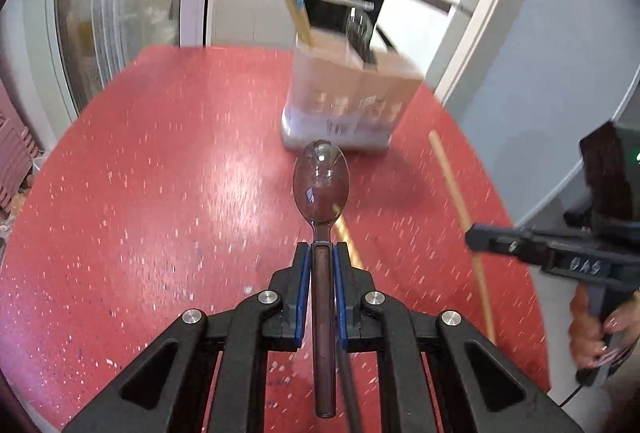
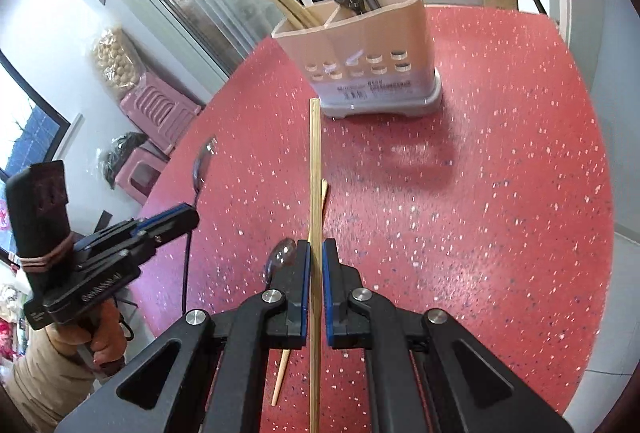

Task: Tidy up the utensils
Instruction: 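Carry the chopstick and spoon to the caddy and lower them in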

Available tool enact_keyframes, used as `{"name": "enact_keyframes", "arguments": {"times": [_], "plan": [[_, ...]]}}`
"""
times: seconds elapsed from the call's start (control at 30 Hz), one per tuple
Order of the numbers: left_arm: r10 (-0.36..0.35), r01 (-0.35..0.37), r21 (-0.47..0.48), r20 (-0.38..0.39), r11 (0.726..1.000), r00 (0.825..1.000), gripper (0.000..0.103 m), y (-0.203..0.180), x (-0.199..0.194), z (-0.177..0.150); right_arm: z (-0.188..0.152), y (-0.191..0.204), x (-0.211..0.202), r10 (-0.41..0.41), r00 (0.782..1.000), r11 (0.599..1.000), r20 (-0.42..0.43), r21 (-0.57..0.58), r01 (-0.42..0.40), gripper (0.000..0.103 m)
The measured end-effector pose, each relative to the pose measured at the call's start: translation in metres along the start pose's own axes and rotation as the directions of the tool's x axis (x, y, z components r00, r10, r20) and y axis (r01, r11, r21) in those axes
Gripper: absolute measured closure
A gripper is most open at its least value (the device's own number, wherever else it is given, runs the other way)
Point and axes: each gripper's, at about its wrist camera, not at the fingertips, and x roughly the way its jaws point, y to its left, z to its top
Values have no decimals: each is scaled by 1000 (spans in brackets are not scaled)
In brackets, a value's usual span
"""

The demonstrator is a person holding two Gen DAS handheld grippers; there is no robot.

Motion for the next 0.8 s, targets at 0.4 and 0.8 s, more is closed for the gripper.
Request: {"name": "enact_keyframes", "arguments": {"times": [0.4,0.8], "plan": [[-74,77,-20,131,997,989,64,-14,-26,43,42,11,-23,-3,996,999,86,-35,6,97],[-78,82,-8,243,997,967,64,-19,-8,118,118,14,-36,-25,978,998,207,-53,37,97]]}}
